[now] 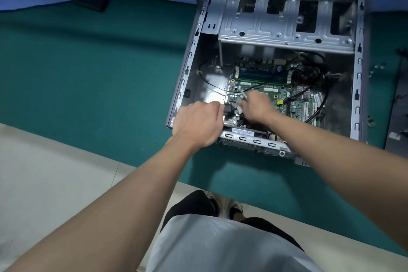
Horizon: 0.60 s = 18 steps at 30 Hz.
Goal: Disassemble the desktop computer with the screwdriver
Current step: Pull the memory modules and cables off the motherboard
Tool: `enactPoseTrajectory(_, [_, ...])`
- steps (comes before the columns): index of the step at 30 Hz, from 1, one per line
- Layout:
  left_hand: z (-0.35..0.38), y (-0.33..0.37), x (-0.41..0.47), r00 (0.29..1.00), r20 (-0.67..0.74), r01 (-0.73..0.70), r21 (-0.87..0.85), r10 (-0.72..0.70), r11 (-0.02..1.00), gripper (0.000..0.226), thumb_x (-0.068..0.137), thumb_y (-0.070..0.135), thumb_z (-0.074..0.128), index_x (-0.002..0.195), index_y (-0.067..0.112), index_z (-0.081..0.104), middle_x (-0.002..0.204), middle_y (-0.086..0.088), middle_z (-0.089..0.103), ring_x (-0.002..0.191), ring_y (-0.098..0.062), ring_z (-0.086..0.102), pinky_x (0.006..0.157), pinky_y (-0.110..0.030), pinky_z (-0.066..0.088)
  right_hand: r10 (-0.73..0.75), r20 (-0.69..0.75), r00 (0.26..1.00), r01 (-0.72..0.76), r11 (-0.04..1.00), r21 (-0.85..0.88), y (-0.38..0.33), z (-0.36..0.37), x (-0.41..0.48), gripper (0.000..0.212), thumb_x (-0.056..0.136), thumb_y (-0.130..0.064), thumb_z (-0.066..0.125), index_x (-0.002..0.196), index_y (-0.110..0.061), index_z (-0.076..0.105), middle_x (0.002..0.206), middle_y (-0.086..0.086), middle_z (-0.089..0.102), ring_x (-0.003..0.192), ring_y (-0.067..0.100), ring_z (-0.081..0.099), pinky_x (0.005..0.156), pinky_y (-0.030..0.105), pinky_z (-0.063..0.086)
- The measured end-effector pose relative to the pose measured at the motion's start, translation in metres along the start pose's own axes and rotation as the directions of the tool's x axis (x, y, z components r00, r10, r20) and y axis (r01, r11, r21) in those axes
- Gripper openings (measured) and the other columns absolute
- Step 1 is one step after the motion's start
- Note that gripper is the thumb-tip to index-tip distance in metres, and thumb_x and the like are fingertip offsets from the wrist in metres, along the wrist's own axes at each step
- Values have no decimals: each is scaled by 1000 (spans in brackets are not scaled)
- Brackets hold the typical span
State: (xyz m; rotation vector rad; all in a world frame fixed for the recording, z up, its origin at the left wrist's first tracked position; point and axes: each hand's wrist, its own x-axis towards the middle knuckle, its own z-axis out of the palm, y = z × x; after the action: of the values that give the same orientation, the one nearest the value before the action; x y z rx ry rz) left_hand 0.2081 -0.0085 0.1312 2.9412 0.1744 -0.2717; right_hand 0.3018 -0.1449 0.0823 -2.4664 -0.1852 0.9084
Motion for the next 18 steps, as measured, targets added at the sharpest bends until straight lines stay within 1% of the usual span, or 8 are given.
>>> enactPoseTrajectory(1, [-1,0,1,1000,20,-1,-3,1,1000,39,100,40,23,67,23,37,68,-2,56,60,-27,46,60,-35,29,107,12,994,-107,975,196,0,-4,0,23,101,-27,47,90,-7,50,73,2,49,56,12,45,47,23,35])
enactPoseTrajectory(2, [-2,1,3,999,44,3,-9,-3,1000,39,100,40,24,71,23,43,73,-3,61,62,-26,48,61,-35,29,197,79,977,-212,874,438,2,-10,-1,22,100,-26,49,94,-5,51,72,2,49,53,11,43,44,22,34])
enactPoseTrajectory(4, [-2,2,8,994,104,47,-69,-40,996,36,100,42,26,93,22,55,86,-2,65,69,-24,49,64,-36,30,199,310,930,-368,503,782,6,-23,-10,21,95,-25,57,99,-4,53,65,2,52,45,8,36,38,19,31])
enactPoseTrajectory(5, [-3,3,11,989,128,87,-128,-70,988,36,100,43,27,106,22,56,94,-1,67,75,-23,51,66,-37,33,138,364,921,-389,397,832,10,-27,-15,26,90,-27,64,102,-5,56,63,3,56,43,7,33,37,17,29])
enactPoseTrajectory(8, [-5,4,25,979,170,174,-390,-115,904,36,101,42,34,127,24,52,113,-1,68,100,-26,61,84,-42,46,56,380,923,-373,367,852,18,-31,-27,48,71,-31,77,110,-9,61,71,4,64,43,7,31,37,16,30])
enactPoseTrajectory(11, [-14,7,38,990,126,132,-644,-65,754,29,100,30,47,122,17,61,105,-1,70,93,-22,66,88,-43,51,124,331,936,-353,326,877,15,-26,-32,47,70,-25,78,112,-13,60,57,-3,60,44,7,33,38,17,31])
enactPoseTrajectory(14, [-20,3,46,998,61,18,-627,27,779,20,98,20,55,110,13,68,93,1,72,77,-14,67,80,-36,54,195,261,945,-315,343,885,6,-21,-36,36,77,-23,76,108,-14,60,64,-2,60,45,7,35,41,18,32])
enactPoseTrajectory(18, [-20,-10,53,993,23,-81,-586,117,806,15,96,16,57,106,12,68,89,-2,71,79,-15,66,80,-35,53,196,225,954,-286,387,877,-1,-21,-42,36,76,-26,76,107,-16,60,52,-7,56,44,8,35,40,18,31])
